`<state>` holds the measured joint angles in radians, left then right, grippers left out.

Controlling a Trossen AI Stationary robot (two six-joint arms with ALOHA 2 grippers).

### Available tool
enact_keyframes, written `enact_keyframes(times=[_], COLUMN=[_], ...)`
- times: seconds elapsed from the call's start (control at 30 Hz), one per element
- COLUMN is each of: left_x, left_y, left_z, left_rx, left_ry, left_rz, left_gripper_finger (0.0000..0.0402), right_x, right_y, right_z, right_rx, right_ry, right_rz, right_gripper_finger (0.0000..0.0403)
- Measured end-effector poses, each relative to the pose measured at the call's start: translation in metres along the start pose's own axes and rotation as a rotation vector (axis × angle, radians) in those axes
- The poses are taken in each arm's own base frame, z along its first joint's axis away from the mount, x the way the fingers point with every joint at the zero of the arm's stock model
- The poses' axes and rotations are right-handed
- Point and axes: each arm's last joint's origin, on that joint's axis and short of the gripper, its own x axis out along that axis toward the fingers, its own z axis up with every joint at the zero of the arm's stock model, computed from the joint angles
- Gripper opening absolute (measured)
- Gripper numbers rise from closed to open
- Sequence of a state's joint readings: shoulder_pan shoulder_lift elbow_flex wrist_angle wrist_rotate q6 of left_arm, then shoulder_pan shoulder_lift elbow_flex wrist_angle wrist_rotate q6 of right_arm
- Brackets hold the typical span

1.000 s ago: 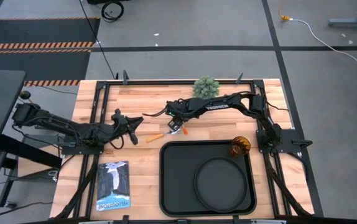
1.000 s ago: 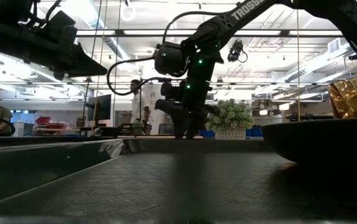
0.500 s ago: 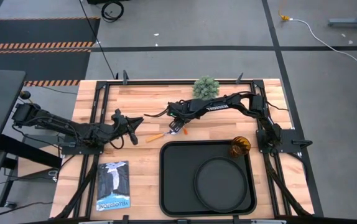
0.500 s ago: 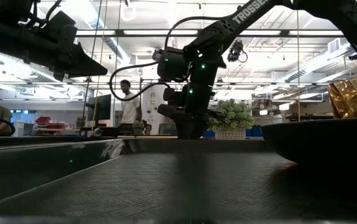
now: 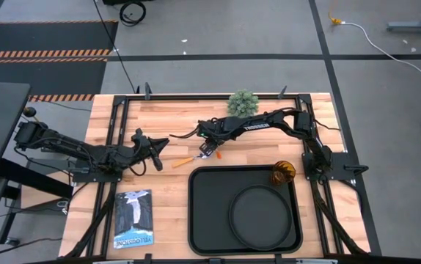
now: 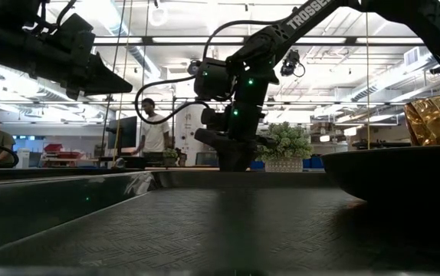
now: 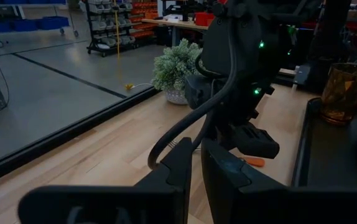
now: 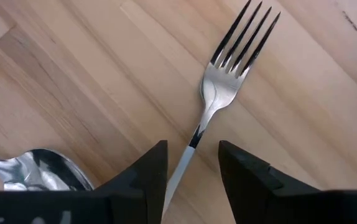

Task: Pick and place plate/cup/fork/spoon on tray
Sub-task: Put the orange fork beside the black plate on the black tray

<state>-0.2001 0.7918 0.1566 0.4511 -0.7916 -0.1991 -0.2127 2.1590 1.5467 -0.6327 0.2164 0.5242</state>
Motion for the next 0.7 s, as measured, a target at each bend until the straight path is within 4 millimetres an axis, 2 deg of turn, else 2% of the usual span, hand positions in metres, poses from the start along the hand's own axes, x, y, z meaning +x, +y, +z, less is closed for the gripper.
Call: enact_keyframes(times=[0.37,0.7], left_x=[0.0,0.0], left_y=[0.0,0.0], left_z=[0.0001,0.0], left_rx=[0.001,0.002], left_ry=[0.0,0.0], left_rz=[0.0,-0.001], left_gripper_finger=[0.0043,0.0043], right_x=[-0.0003,-0.0007], right_y=[-0.0011,-0.0041], right_z=[-0.0012,0.0005], right_rx=[-0.033,-0.044], right_ry=[0.015,0.039], right_rz=[-0.008,0.015], right_gripper_finger=[0.008,0.0037])
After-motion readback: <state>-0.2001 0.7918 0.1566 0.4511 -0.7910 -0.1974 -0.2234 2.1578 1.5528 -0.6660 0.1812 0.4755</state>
